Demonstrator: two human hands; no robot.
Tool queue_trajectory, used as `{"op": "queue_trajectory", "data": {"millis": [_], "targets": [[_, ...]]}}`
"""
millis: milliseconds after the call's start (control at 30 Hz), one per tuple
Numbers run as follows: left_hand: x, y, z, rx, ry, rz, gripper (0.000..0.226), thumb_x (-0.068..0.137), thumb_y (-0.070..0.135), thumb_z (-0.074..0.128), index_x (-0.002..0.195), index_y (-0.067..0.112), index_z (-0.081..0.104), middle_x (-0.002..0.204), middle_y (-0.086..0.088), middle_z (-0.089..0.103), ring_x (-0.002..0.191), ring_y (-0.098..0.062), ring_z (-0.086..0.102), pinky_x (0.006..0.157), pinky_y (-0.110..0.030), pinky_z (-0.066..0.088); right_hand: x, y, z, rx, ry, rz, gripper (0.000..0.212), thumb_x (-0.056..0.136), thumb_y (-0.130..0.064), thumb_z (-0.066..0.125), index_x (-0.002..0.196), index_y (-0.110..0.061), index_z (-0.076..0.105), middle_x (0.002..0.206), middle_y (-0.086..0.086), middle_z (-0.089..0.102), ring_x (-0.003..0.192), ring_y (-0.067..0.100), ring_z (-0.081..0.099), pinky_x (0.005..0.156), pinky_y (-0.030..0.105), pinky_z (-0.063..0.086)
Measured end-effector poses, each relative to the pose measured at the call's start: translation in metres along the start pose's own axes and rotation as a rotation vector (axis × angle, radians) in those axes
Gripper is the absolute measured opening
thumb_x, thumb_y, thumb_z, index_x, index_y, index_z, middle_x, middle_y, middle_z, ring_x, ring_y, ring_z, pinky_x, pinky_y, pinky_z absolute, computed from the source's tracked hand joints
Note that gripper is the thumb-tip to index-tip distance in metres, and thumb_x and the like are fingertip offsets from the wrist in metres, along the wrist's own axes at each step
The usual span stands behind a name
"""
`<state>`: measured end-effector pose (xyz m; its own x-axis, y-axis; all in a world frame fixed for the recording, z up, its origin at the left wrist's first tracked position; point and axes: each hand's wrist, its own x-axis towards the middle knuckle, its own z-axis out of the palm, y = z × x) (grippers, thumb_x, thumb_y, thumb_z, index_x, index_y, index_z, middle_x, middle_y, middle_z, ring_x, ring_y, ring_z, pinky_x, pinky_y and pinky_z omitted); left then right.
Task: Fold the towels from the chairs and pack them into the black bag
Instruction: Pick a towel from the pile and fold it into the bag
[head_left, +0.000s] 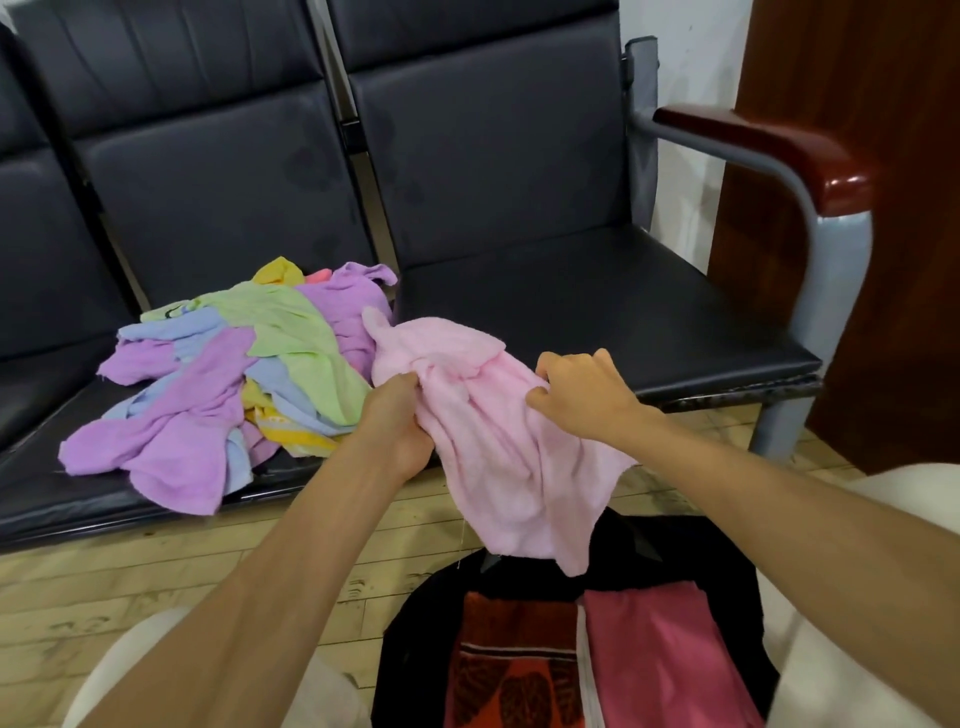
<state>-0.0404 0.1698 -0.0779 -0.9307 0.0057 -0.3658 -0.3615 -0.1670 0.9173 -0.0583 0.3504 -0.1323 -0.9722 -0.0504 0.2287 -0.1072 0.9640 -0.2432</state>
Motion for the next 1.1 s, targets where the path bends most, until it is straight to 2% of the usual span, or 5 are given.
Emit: {"op": "queue_trajectory", "data": {"millis": [167, 433, 567, 867, 1100], "targets": [[0.003, 0.004, 0.003, -0.002, 0.102, 0.051, 0.025, 0.095, 0.033, 0.049, 0.082, 0.012, 0.054, 0.079, -0.008, 0.064, 0.076, -0.024, 0.064, 0.053, -0.022, 0.053, -0.007, 0.007, -0.022, 0.351, -0.133, 0.129, 0.019, 0.093, -0.026, 0.044, 0.083, -0.010, 0.045, 0.082, 0.004, 0.049, 0.073, 0.020, 0.042, 0.074, 0.034, 0.035], [0.006, 0.003, -0.004, 0.063, 0.087, 0.146, 0.016, 0.099, 0.021, 0.044, 0.090, 0.014, 0.056, 0.100, -0.009, 0.062, 0.094, -0.022, 0.059, 0.092, -0.036, 0.048, -0.024, 0.018, -0.056, 1.600, -0.201, 0.530, 0.025, 0.077, -0.011, 0.049, 0.073, -0.017, 0.025, 0.073, 0.008, 0.039, 0.067, 0.019, 0.041, 0.062, 0.032, 0.037], [0.008, 0.006, -0.010, 0.148, 0.100, 0.180, 0.014, 0.097, 0.020, 0.046, 0.091, 0.015, 0.058, 0.100, -0.008, 0.063, 0.103, -0.027, 0.059, 0.099, -0.044, 0.047, -0.027, 0.029, -0.065, 1.519, -0.302, 0.651, 0.015, 0.087, -0.027, 0.066, 0.084, -0.012, 0.066, 0.091, 0.011, 0.070, 0.080, 0.020, 0.064, 0.079, 0.035, 0.051], [0.016, 0.004, -0.029, 0.353, 0.187, 0.340, 0.022, 0.098, 0.012, 0.033, 0.097, 0.013, 0.054, 0.097, -0.009, 0.055, 0.081, -0.018, 0.049, 0.067, -0.030, 0.041, -0.026, 0.041, -0.089, 1.026, -0.417, 0.425, 0.030, 0.081, 0.000, 0.064, 0.104, -0.016, 0.075, 0.109, 0.006, 0.072, 0.104, 0.027, 0.066, 0.092, 0.044, 0.054], [0.006, 0.018, -0.048, -0.273, -0.043, -0.124, 0.031, 0.099, 0.011, 0.026, 0.102, 0.009, 0.057, 0.091, -0.008, 0.067, 0.080, -0.021, 0.063, 0.070, -0.034, 0.052, -0.031, 0.046, -0.092, 1.332, -0.306, 0.656, 0.031, 0.085, -0.032, 0.071, 0.111, -0.014, 0.070, 0.108, 0.009, 0.072, 0.099, 0.027, 0.068, 0.082, 0.040, 0.055]]}}
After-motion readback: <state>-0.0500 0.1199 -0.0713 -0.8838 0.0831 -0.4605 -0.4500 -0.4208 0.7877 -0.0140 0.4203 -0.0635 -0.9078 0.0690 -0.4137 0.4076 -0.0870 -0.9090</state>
